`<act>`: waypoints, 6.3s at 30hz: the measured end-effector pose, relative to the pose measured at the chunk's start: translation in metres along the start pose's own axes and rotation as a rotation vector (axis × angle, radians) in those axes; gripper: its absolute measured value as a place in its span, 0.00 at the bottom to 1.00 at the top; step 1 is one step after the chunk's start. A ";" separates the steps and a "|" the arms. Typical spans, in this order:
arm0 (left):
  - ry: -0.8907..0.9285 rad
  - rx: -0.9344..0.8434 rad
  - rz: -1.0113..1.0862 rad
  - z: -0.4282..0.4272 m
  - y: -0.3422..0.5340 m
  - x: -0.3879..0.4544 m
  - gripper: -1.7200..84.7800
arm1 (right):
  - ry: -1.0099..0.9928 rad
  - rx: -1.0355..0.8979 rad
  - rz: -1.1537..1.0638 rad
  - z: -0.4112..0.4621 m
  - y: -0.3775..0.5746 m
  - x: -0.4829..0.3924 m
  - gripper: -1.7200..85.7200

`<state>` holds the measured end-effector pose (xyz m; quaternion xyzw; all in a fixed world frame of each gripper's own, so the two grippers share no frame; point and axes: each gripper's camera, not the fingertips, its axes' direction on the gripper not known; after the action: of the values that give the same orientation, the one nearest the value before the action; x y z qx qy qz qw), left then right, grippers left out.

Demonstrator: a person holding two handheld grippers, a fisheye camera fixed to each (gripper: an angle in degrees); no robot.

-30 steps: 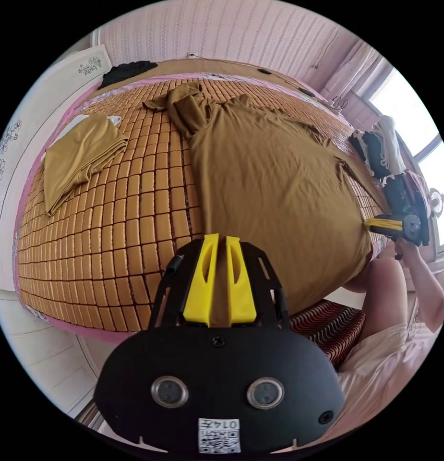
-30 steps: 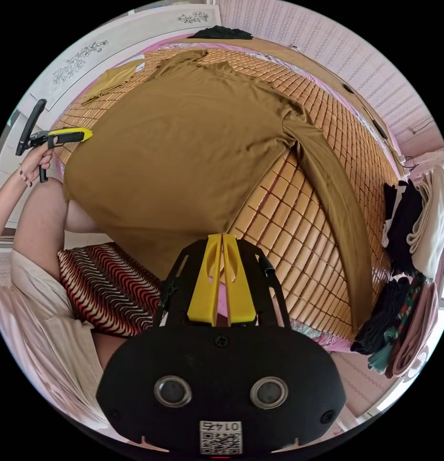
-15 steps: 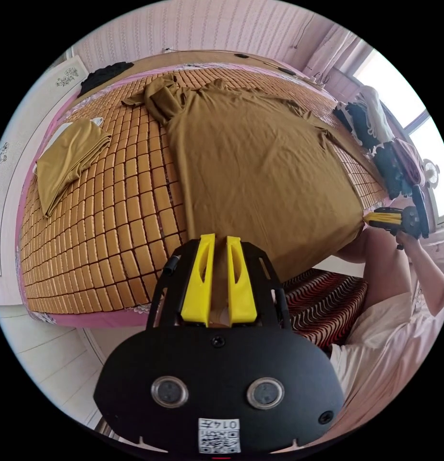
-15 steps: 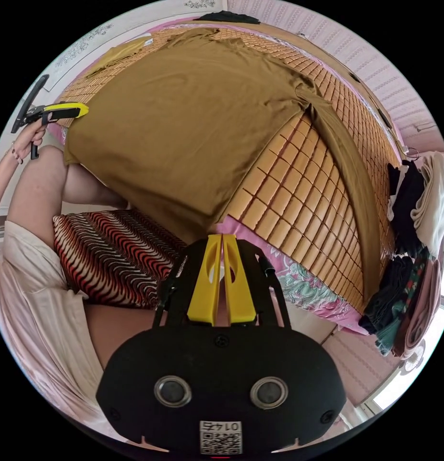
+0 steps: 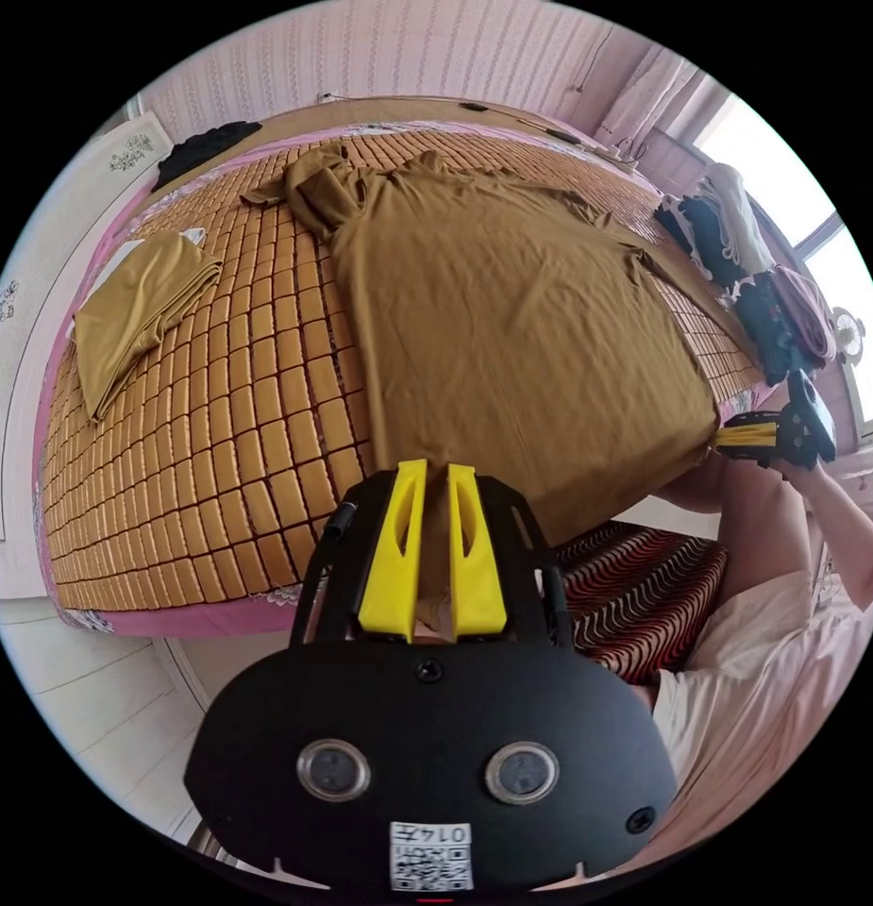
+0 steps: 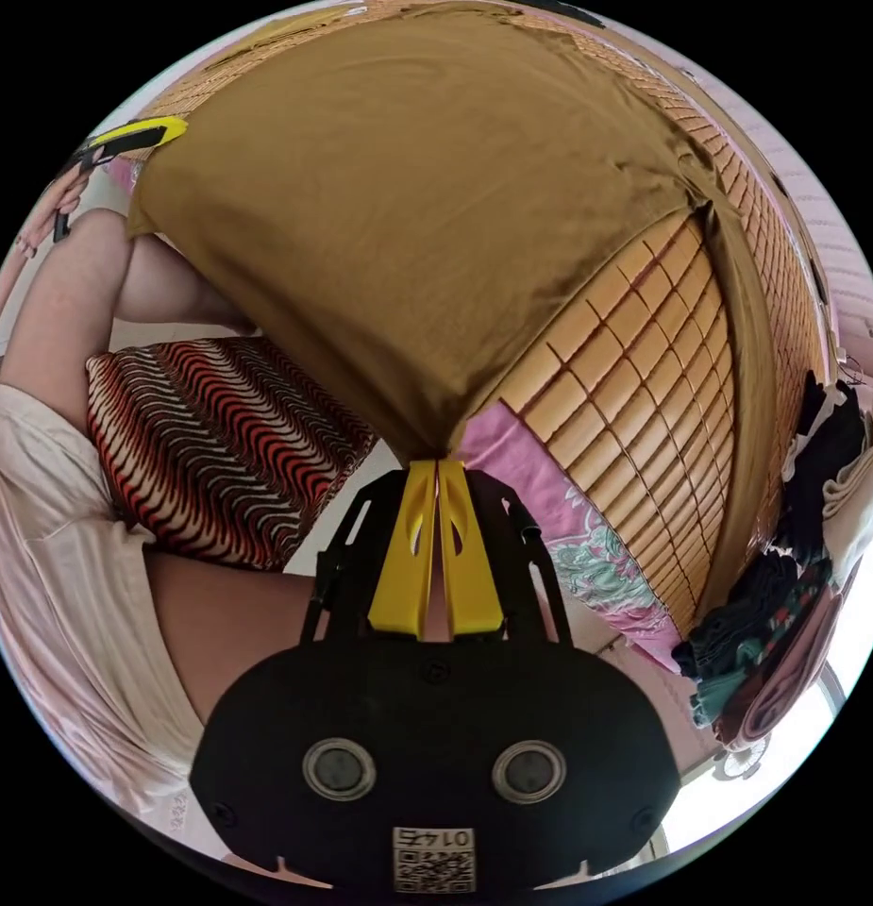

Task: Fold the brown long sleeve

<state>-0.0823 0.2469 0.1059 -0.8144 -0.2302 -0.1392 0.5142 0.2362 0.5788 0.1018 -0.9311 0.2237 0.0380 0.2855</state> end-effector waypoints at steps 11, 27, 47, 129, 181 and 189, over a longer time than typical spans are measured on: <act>0.063 0.216 -0.100 -0.064 0.010 -0.018 0.08 | -0.014 0.165 -0.196 -0.123 -0.082 0.029 0.03; 0.101 0.434 -0.279 -0.096 -0.084 -0.139 0.08 | -0.010 0.363 -0.160 -0.224 -0.460 0.042 0.11; -0.102 0.414 -0.181 -0.113 -0.144 -0.163 0.01 | -0.166 0.460 -0.139 -0.196 -0.454 0.110 0.01; -0.113 0.349 -0.743 -0.283 0.273 -0.349 0.04 | -0.097 0.425 -0.333 -0.158 -0.533 0.012 0.01; -0.025 0.401 -0.385 -0.305 0.273 -0.097 0.09 | 0.253 0.681 0.200 -0.122 0.033 0.027 0.01; 0.033 0.623 -0.419 -0.290 0.231 -0.044 0.10 | 0.165 0.606 0.017 -0.101 0.098 -0.034 0.08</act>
<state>0.0021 -0.1093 0.0325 -0.5519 -0.4146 -0.1779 0.7013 0.1572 0.4644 0.1423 -0.8015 0.2553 -0.1038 0.5307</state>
